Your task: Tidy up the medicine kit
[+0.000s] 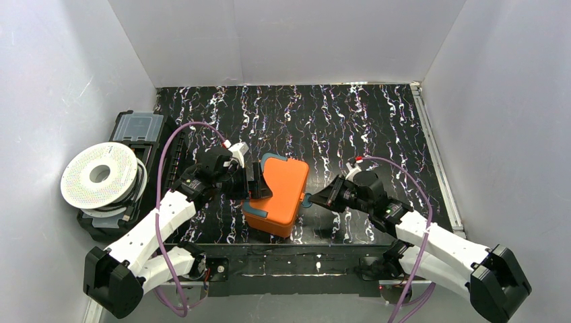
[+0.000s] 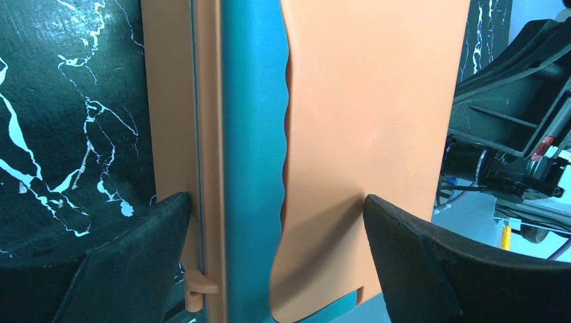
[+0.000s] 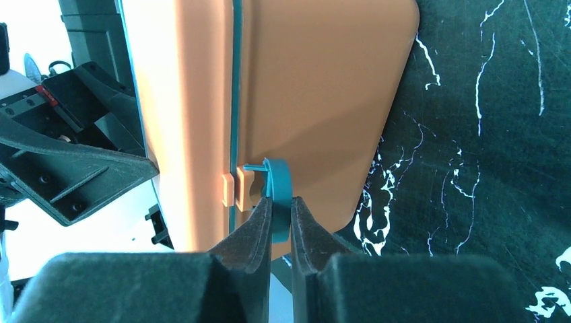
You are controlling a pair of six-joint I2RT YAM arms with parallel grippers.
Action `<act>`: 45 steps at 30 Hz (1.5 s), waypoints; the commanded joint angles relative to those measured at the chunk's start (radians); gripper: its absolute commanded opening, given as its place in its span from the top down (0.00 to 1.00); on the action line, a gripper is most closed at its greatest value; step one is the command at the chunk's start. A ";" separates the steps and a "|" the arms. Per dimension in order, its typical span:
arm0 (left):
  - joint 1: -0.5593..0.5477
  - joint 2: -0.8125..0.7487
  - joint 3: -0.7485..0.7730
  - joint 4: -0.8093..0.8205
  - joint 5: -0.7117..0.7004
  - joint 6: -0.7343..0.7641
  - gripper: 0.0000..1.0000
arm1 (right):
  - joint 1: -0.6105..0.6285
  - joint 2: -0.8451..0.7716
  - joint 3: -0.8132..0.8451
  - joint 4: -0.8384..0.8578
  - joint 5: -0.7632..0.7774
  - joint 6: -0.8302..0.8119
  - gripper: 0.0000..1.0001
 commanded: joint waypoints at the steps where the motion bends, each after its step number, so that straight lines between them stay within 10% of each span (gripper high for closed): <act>1: -0.002 0.003 -0.029 -0.009 0.009 0.016 0.02 | 0.001 -0.027 0.128 -0.128 0.018 -0.103 0.92; 26: -0.007 0.004 -0.098 0.031 0.055 -0.014 0.02 | 0.002 0.215 0.542 -0.499 -0.076 -0.374 0.94; 45: -0.013 0.009 -0.103 0.045 0.063 -0.008 0.02 | 0.042 0.267 0.571 -0.461 -0.100 -0.348 0.84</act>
